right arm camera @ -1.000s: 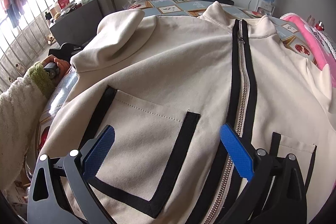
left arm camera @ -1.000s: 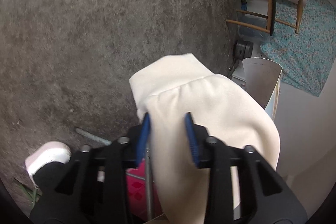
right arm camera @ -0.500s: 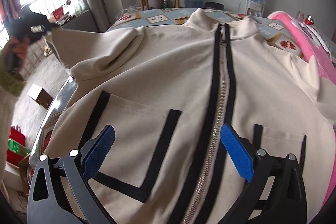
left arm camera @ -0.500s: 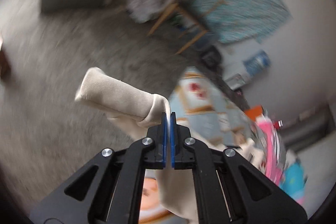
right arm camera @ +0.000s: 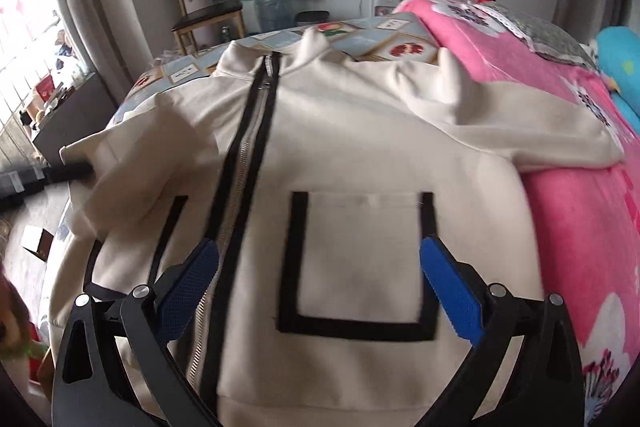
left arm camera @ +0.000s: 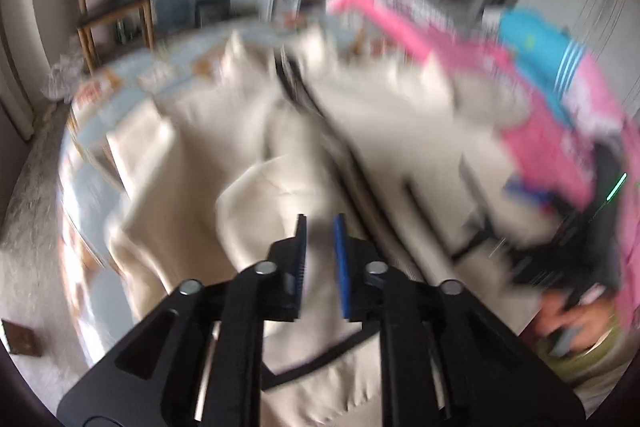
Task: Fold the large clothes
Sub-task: 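Fold the sleeve across the jacket front with the left gripper and release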
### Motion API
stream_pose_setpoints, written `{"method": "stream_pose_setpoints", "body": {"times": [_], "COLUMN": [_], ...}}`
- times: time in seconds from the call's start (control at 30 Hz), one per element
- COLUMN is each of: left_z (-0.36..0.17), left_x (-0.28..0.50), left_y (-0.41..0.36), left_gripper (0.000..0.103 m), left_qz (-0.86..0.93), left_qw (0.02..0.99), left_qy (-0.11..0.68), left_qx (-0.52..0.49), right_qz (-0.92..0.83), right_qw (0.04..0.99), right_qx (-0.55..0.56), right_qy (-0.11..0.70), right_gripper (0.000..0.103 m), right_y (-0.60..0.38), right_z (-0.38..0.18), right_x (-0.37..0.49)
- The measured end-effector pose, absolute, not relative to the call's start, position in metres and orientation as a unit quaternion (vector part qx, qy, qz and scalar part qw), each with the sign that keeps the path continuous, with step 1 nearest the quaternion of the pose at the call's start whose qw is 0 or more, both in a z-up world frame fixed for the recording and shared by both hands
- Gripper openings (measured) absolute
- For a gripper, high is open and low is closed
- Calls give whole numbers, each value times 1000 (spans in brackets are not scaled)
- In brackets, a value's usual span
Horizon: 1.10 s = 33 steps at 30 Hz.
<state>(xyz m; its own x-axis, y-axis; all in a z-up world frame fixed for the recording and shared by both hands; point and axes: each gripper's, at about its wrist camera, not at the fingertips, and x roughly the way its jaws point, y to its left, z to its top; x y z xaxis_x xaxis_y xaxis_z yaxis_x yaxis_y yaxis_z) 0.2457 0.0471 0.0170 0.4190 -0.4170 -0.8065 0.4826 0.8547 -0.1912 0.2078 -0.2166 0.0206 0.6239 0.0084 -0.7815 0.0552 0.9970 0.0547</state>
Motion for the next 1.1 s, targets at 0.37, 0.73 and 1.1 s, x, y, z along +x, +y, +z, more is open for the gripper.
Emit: {"method": "stream_pose_setpoints", "body": {"times": [0.37,0.73,1.1], "left_z": [-33,-64,-65], "left_x": [180,194,194], "left_y": [76,84,90], "left_gripper": [63,78,86], "left_qz": [-181,-132,-134], "left_qw": [866,867,874], "left_qy": [466,480,466], "left_qx": [-4,11,-36], "right_qz": [58,152,125], "right_qw": [869,782,802], "right_qx": [181,290,196], "right_qy": [456,530,550], "right_gripper": [98,78,6], "right_y": [-245,-209,-188], "right_z": [11,-19,-20], "right_x": [217,285,290]}}
